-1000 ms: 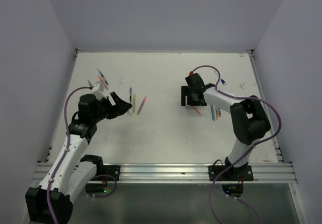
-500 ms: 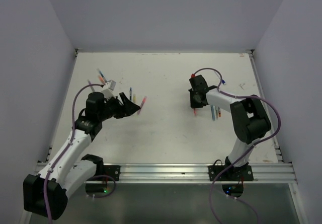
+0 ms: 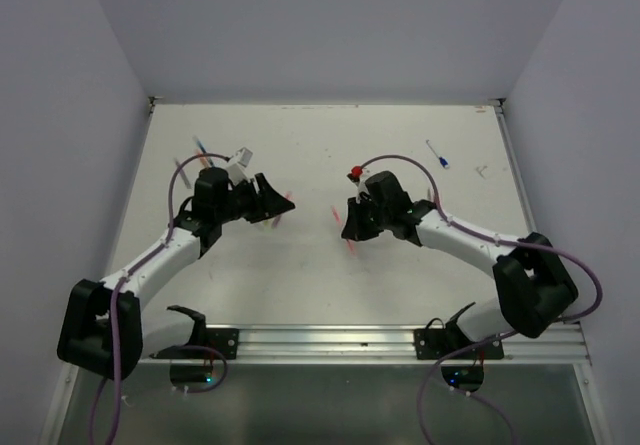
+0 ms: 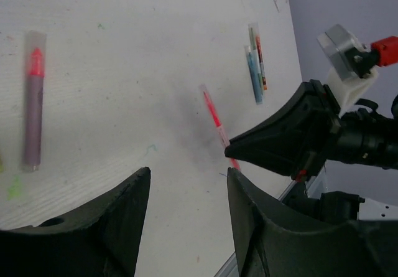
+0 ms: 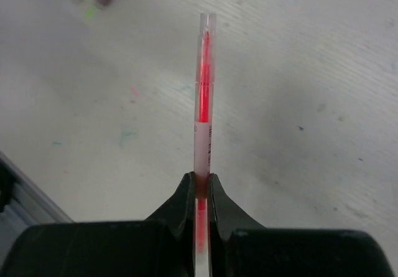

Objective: Open the pen caps

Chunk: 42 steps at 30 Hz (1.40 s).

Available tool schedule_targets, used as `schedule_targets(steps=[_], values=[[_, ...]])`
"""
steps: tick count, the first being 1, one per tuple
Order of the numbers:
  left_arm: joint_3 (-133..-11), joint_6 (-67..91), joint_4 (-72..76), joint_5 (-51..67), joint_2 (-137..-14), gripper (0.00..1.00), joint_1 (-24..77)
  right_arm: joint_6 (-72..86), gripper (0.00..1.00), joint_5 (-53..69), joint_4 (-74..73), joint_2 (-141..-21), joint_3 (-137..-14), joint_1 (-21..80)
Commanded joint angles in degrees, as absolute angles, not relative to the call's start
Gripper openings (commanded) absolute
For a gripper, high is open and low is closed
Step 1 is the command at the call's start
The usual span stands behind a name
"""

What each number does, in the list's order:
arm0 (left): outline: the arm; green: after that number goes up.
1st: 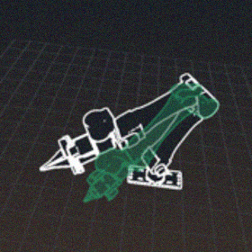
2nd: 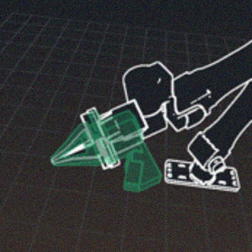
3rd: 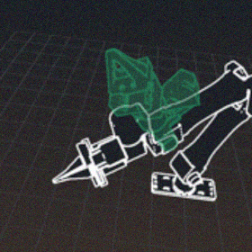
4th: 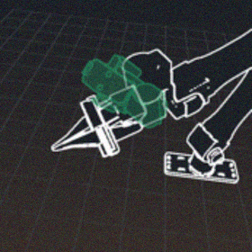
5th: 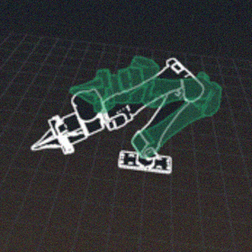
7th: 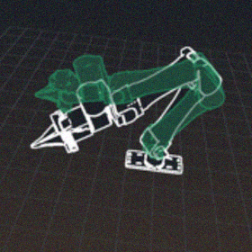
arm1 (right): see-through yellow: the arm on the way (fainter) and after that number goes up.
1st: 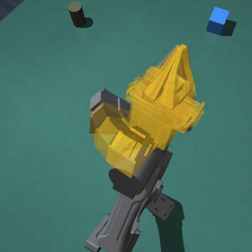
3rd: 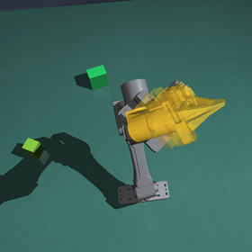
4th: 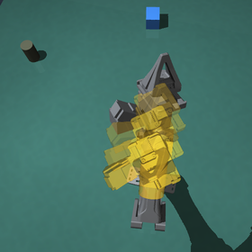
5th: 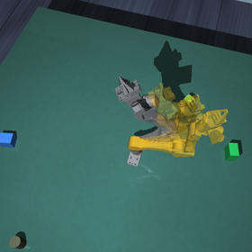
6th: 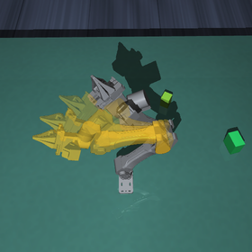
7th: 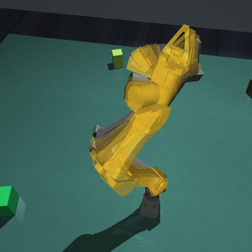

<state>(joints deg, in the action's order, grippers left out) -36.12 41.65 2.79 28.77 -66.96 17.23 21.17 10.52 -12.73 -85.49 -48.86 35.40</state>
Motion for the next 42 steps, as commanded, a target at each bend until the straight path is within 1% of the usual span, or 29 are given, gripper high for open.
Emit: schedule_targets(steps=[1, 5, 10, 17, 31, 35, 38, 39, 42], values=[[-38.41, 45.52, 13.78, 31.99, -70.30, 0.54, 20.03, 25.13, 0.00, 21.62, -5.98, -80.34, -47.03, 37.52], [-38.67, 47.54, 17.57, 31.12, -73.82, 0.49, 22.23, 28.73, 0.00, 23.81, -2.21, -75.42, -43.86, 39.29], [-37.97, 50.71, 21.44, 29.97, -75.06, 0.45, 24.25, 30.67, 0.00, 25.93, 2.10, -74.88, -42.10, 40.34], [-37.44, 52.64, 22.41, 29.36, -75.41, 0.45, 25.75, 32.25, 0.00, 25.67, 5.53, -74.45, -41.66, 41.04], [-36.48, 54.14, 22.15, 27.33, -75.32, 0.44, 27.33, 32.78, 0.00, 23.03, 6.06, -73.39, -41.92, 42.54], [-35.95, 54.93, 23.29, 28.30, -75.32, 0.41, 27.68, 32.52, 0.00, 21.89, 6.42, -74.00, -42.62, 42.71], [-35.86, 54.93, 23.20, 28.39, -75.32, 0.37, 27.86, 32.26, 0.00, 21.36, 6.42, -74.27, -43.33, 42.80], [-35.86, 55.02, 23.20, 28.48, -75.41, 0.34, 27.95, 32.17, 0.00, 21.44, 6.33, -74.70, -43.59, 42.80], [-35.95, 55.37, 23.64, 29.00, -75.50, 0.31, 27.95, 31.73, 0.00, 20.66, 5.98, -75.06, -44.12, 42.80]])
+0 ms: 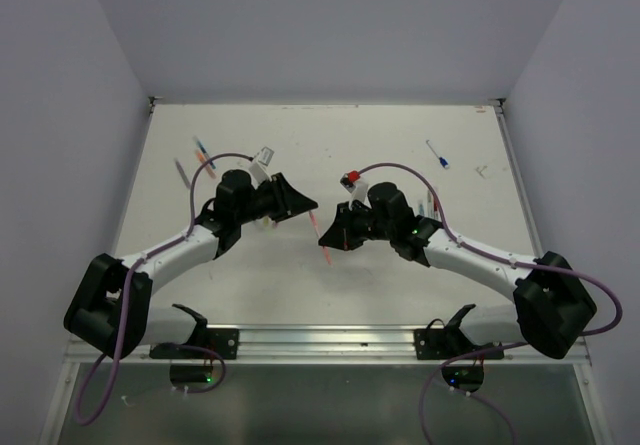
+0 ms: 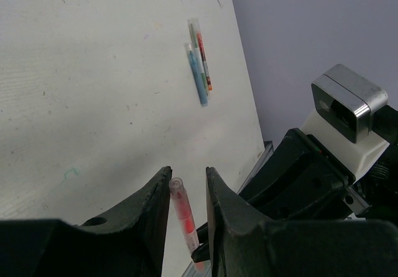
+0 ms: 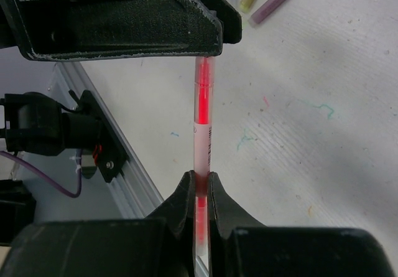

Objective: Open the pen caps

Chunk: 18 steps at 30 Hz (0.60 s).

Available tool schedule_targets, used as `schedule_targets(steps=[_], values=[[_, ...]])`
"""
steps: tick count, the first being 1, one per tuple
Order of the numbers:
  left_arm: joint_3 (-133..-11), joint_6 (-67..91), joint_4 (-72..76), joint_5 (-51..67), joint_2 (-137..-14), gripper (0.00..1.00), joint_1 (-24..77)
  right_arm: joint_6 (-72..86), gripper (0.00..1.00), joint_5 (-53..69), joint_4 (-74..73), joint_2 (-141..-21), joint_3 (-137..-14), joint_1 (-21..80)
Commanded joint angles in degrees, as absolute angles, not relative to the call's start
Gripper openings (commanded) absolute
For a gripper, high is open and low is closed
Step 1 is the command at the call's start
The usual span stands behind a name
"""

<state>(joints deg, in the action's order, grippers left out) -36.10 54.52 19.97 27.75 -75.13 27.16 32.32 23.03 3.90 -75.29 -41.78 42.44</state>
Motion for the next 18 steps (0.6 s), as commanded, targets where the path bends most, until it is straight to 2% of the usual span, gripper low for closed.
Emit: schedule_targets(steps=[1, 10, 18], values=[[-35.95, 55.46, 23.90, 29.26, -75.59, 0.31, 27.95, 31.64, 0.00, 20.48, 6.15, -75.15, -44.12, 42.80], [-34.72, 56.42, 25.31, 30.15, -75.94, 0.31, 28.04, 31.46, 0.00, 18.90, 6.42, -75.15, -44.82, 42.80], [-34.72, 56.60, 25.58, 30.67, -76.03, 0.14, 28.04, 31.81, 0.00, 19.25, 6.85, -75.41, -44.74, 42.89]])
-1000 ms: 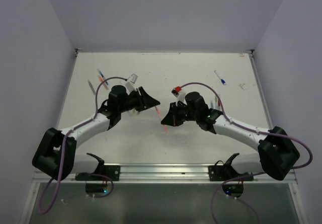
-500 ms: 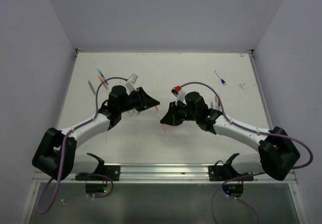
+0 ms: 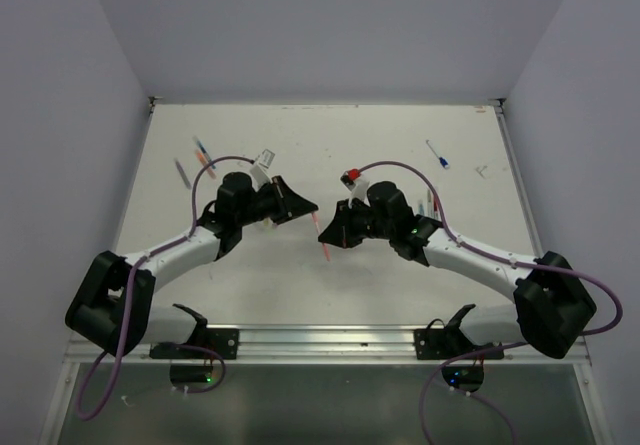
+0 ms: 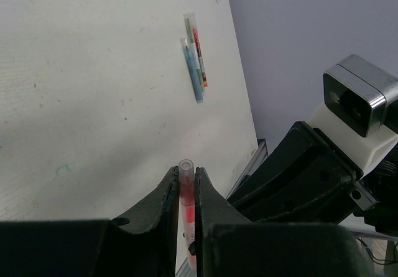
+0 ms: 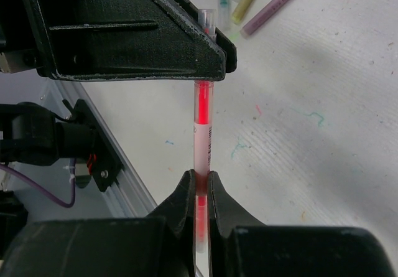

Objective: Open the pen caps

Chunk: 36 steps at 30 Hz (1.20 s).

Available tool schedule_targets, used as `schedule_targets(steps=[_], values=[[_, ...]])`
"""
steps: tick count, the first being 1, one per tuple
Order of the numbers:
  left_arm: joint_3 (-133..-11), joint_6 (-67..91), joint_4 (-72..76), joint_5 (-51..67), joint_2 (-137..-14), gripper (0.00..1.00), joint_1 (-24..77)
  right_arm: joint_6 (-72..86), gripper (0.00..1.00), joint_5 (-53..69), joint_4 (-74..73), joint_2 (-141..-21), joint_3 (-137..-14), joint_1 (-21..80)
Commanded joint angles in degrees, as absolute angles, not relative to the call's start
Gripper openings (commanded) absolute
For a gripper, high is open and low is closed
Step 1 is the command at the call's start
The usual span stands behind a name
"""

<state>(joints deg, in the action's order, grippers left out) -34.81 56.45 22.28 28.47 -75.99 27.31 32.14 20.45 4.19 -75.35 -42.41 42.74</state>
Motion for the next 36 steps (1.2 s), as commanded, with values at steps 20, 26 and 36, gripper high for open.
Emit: schedule_targets(steps=[20, 26, 36], values=[[-38.66, 56.52, 17.33, 26.39, -76.73, 0.00, 27.95, 25.41, 0.00, 6.38, -1.56, -82.53, -50.88, 47.43], [-50.53, 56.16, 4.49, 18.89, -81.73, 0.00, 26.03, 22.50, 0.00, -33.89, -15.73, -84.55, -53.18, 61.34], [-52.65, 49.15, 6.24, 25.93, -86.39, 0.00, 21.35, 25.66, 0.00, -18.30, -13.61, -81.56, -49.03, 51.52]])
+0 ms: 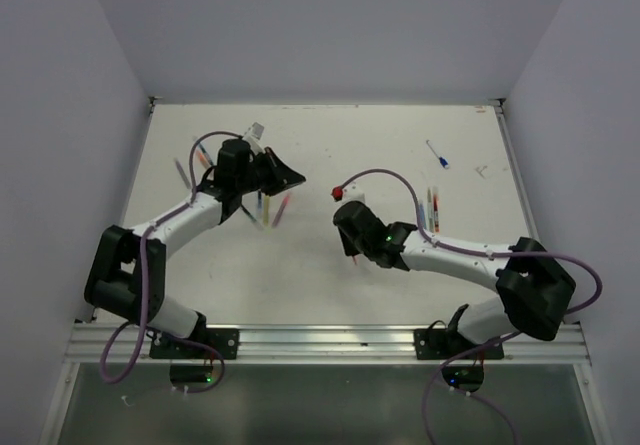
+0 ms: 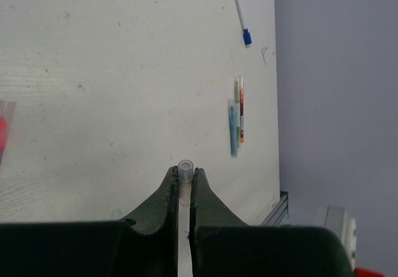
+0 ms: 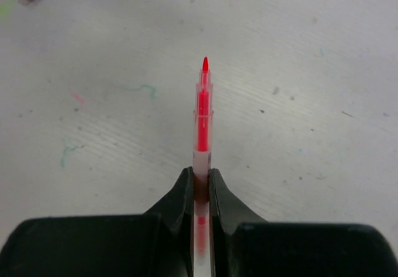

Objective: Open the pen caps

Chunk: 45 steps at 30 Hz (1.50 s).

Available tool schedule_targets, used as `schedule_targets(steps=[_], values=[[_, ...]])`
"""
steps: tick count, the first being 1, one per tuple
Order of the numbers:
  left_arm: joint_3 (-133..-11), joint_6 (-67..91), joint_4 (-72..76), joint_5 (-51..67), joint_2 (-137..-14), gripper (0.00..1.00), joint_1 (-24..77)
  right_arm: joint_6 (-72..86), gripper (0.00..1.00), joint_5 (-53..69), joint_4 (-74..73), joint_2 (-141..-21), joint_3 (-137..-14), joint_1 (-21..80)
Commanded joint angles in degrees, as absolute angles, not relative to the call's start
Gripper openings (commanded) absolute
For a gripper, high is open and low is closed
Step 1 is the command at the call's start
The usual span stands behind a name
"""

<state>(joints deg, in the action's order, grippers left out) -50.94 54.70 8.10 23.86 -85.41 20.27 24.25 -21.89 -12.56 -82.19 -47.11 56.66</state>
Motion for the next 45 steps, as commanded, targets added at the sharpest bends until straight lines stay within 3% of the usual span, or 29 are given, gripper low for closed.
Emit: schedule_targets(steps=[1, 9, 23, 34, 45], values=[[-52.56, 48.09, 5.46, 24.97, -86.57, 0.00, 22.58, 25.84, 0.00, -18.19, -14.58, -83.13, -49.65, 48.63], [-57.66, 42.54, -2.19, 20.39, -92.81, 0.00, 26.37, 26.54, 0.00, -11.69, -17.49, -88.51, -52.56, 40.52], [-55.90, 38.94, 0.09, 18.63, -99.48, 0.00, 29.53, 24.87, 0.00, -6.42, -17.84, -99.31, -61.87, 33.14], [-54.76, 37.97, -2.28, 13.63, -102.48, 0.00, 30.50, 24.61, 0.11, -6.24, -17.23, -103.27, -63.02, 32.87], [-54.05, 37.53, -3.34, 10.72, -102.92, 0.20, 30.59, 24.26, 0.35, -5.71, -16.88, -102.57, -62.40, 32.78]])
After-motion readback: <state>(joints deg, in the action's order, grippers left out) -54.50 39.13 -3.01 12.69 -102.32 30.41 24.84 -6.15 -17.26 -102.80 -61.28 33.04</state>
